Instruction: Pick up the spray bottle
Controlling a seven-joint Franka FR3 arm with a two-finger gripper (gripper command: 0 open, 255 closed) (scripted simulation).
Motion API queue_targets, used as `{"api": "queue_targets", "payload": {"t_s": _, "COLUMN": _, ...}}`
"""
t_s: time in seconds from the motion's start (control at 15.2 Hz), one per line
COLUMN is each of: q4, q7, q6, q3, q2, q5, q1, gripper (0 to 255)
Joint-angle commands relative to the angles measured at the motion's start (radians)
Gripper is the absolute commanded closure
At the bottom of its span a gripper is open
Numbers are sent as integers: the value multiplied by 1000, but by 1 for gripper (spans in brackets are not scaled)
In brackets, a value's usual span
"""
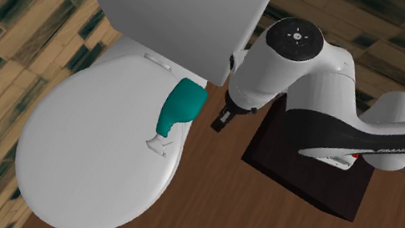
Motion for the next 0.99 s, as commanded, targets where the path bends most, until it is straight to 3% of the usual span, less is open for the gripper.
{"api": "queue_targets", "payload": {"t_s": 0.0, "q4": 48, "q7": 49, "q6": 24, "q3": 30, "q2": 59, "q5": -14, "q1": 7, "gripper": 0}}
{"api": "queue_targets", "payload": {"t_s": 0.46, "q4": 289, "q7": 220, "q6": 58, "q3": 107, "q2": 303, "q5": -129, "q1": 46, "gripper": 0}}
{"api": "queue_targets", "payload": {"t_s": 0.92, "q4": 590, "q7": 366, "q6": 23, "q3": 127, "q2": 556, "q5": -272, "q1": 138, "gripper": 0}}
